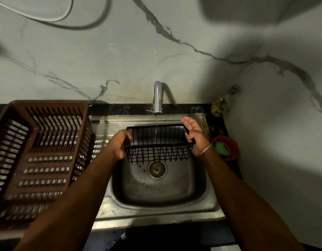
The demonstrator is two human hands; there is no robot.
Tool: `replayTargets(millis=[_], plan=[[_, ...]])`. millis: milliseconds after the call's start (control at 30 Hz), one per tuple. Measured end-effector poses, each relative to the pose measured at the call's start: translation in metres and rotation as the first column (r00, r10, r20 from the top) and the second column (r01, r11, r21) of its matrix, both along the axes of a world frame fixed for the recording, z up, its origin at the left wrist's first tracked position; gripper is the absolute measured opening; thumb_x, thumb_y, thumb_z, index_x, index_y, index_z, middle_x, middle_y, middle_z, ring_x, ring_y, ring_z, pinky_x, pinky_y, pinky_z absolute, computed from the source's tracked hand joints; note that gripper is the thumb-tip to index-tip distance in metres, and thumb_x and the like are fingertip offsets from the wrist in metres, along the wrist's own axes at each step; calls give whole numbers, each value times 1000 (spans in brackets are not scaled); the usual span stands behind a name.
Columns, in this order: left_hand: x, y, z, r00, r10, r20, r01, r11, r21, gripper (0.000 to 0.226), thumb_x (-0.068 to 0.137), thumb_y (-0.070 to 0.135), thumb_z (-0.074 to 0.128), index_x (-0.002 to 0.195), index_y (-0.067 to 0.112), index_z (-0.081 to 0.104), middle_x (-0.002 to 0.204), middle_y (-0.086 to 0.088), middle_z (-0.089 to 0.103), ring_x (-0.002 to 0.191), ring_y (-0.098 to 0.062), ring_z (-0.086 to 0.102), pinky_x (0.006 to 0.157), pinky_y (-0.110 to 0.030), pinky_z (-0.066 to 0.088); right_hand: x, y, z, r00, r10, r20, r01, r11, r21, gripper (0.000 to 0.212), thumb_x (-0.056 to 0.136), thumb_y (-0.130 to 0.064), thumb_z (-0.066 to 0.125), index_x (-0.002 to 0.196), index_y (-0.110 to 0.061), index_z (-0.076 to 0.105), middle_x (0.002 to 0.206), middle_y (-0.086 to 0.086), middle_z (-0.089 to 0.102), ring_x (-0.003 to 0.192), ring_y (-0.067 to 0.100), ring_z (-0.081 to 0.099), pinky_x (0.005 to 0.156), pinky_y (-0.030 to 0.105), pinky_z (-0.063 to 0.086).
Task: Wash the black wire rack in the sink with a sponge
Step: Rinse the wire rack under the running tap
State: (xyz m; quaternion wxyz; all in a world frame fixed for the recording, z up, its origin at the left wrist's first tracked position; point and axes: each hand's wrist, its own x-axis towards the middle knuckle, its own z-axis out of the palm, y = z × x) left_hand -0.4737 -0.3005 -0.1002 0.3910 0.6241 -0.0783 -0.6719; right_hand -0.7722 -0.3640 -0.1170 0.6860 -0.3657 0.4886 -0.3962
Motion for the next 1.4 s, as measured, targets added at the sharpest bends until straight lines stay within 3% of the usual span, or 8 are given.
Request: replayTargets(millis=[200, 367, 533, 700, 800, 1100, 1233, 1400], plan=[[4, 3, -9, 995, 62, 77, -61, 998, -17, 13, 90, 22, 51, 91, 16, 62, 83, -6, 58, 78, -24, 58, 71, -38, 49, 2, -4, 0, 989, 114, -96, -117, 993, -21, 87, 79, 18, 43, 160, -10, 33, 157, 2, 43, 125, -2, 53, 68, 10, 51], [9, 4, -10, 991, 125, 38, -121, 988, -91, 29, 88, 11, 47, 105, 19, 70, 79, -6, 62, 69, -22, 58, 59, -32, 50, -1, -16, -17, 892, 217, -396, -266, 961, -74, 80, 85, 9, 57, 159, -17, 40, 164, 1, 39, 148, 12, 38, 103, 15, 43], [14, 6, -19, 979, 150, 135, -125, 976, -179, 48, 93, 9, 48, 131, 29, 69, 86, -8, 63, 76, -24, 62, 62, -38, 54, 13, -25, -7, 277, -100, -956, -628, 734, -259, 36, 86, -12, 71, 121, -19, 76, 129, 9, 68, 125, 30, 58, 111, 40, 45], [-3, 5, -12, 967, 145, 211, -78, 952, -296, 41, 102, 10, 49, 123, 35, 74, 94, -13, 66, 83, -25, 62, 65, -40, 57, 55, -27, 14, 78, 35, -996, -711, 702, -31, 14, 96, -28, 58, 95, -25, 72, 103, 3, 68, 102, 26, 65, 86, 35, 54], [-17, 5, -6, 973, 101, 206, -34, 951, -307, 45, 99, 4, 49, 116, 34, 78, 95, -14, 70, 83, -25, 63, 63, -39, 56, 79, -31, 20, 72, 155, -985, -554, 827, 90, 18, 92, -27, 66, 103, -15, 73, 103, 10, 69, 99, 33, 68, 90, 43, 59], [3, 11, -10, 953, 59, 296, 10, 974, -226, 28, 101, 14, 50, 117, 17, 73, 99, -18, 65, 85, -32, 61, 67, -44, 54, 94, -30, 5, 143, 308, -941, -646, 749, 147, 15, 88, -21, 66, 84, -24, 81, 85, -4, 75, 80, 18, 70, 88, 40, 62], [-18, 3, 1, 945, -16, 328, 95, 970, -225, 18, 92, 10, 56, 94, 16, 73, 87, -9, 71, 84, -32, 66, 64, -36, 53, 124, -25, 17, 347, 430, -834, -659, 744, 110, 22, 91, -4, 67, 85, -20, 81, 75, 5, 78, 65, 16, 72, 71, 32, 64], [-16, 1, 1, 955, -23, 296, 75, 983, -166, 17, 97, 20, 57, 99, 15, 72, 95, -13, 67, 87, -36, 68, 63, -42, 58, 110, -32, 18, 126, 449, -885, -688, 682, 248, 16, 95, -15, 68, 80, -11, 71, 71, 3, 69, 78, 25, 72, 70, 31, 58]])
